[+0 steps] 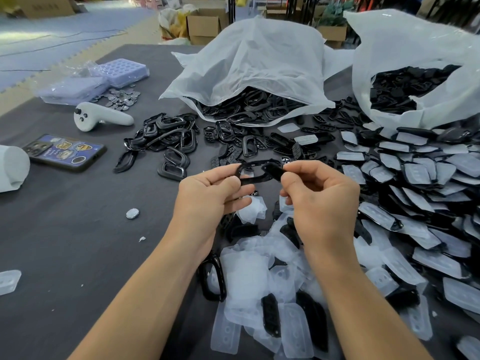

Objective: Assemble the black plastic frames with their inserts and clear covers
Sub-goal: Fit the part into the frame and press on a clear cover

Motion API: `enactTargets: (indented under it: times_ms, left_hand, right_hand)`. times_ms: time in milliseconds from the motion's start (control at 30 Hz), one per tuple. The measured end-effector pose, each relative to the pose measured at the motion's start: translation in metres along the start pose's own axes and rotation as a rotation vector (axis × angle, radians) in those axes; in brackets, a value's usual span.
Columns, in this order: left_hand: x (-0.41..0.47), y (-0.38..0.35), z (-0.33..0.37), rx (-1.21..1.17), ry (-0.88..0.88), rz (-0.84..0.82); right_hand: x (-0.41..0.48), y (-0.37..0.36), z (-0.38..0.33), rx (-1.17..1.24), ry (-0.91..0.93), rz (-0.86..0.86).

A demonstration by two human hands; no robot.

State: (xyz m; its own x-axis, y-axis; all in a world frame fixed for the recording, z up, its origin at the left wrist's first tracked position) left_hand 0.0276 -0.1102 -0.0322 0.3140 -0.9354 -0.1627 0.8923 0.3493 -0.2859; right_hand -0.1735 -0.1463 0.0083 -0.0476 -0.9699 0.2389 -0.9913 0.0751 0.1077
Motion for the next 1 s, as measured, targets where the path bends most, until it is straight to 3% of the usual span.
enactTargets:
  times_ms: [167,400,667,933,1000]
  left_hand:
    - [0.000,-0.007,0.006,0.115,-0.079,-0.075]
    - [-0.005,-0.020,0.009,0.216,-0.091,-0.197]
    - [-0.011,-0.021,0.008,0.267,-0.111,-0.161]
    - [-0.011,-0.010,0.020,0.301,-0.201,-0.027]
    - [-0.009,-0.006,0.022,0.276,-0.203,-0.029]
  right_hand:
    - [-0.006,-0.010,-0.016,-0.233,0.150,-0.064]
    - [-0.011,-0.012,-0.022,-0.393,0.219,-0.008]
    - [-0.015,-0.008,-0.021,-0.420,0.167,0.064]
    - [-0.011,-0.011,-0.018,-0.461,0.144,-0.027]
    - [-0.009,-0.017,-0.014,-0.428,0.114,-0.114]
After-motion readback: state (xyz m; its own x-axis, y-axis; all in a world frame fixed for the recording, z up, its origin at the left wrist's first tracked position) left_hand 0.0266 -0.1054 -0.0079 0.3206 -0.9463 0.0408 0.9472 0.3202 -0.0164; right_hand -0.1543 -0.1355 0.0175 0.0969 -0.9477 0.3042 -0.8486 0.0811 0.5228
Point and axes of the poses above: each hand's wrist, its own x-axis towards the middle knuckle, its own y-axis out of the back of the hand, z = x × y, the point moved 9 cm from there along x, towards the middle knuckle, and after that the axes turned 5 degrees about -z, right-handed, at the moved point
